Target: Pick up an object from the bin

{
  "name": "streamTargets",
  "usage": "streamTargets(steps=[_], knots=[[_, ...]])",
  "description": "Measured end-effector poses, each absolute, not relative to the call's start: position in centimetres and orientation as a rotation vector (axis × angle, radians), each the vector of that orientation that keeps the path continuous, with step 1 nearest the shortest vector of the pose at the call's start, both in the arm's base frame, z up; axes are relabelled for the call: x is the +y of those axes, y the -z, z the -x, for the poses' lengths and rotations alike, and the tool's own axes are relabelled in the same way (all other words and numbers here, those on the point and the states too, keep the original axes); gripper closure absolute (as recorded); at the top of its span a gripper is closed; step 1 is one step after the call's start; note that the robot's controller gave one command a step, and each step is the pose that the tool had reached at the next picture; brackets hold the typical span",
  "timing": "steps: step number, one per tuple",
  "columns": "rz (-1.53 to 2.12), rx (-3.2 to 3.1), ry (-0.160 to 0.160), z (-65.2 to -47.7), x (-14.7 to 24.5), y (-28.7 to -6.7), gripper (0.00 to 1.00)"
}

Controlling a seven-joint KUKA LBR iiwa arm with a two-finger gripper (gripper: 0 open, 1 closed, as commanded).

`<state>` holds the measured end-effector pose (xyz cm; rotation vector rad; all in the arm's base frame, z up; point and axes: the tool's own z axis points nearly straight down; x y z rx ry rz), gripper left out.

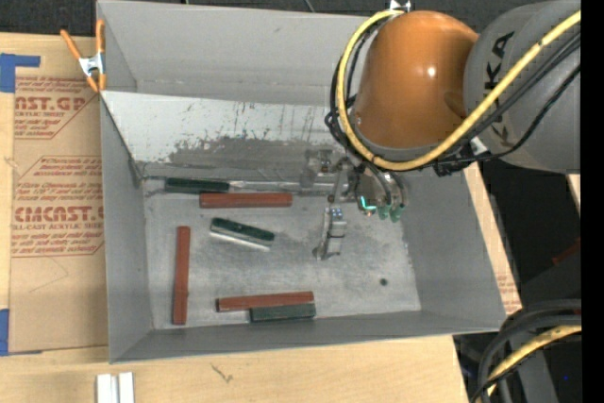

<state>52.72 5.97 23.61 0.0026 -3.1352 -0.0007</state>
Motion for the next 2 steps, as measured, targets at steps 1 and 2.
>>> streamTargets(steps=[1,2], knots=[[-0.001,-3.143,0.002,-52.9,5.9,-24.0,0.00],[-0.060,-3.146,0.000,-53.0,10.8,-21.1,0.00]])
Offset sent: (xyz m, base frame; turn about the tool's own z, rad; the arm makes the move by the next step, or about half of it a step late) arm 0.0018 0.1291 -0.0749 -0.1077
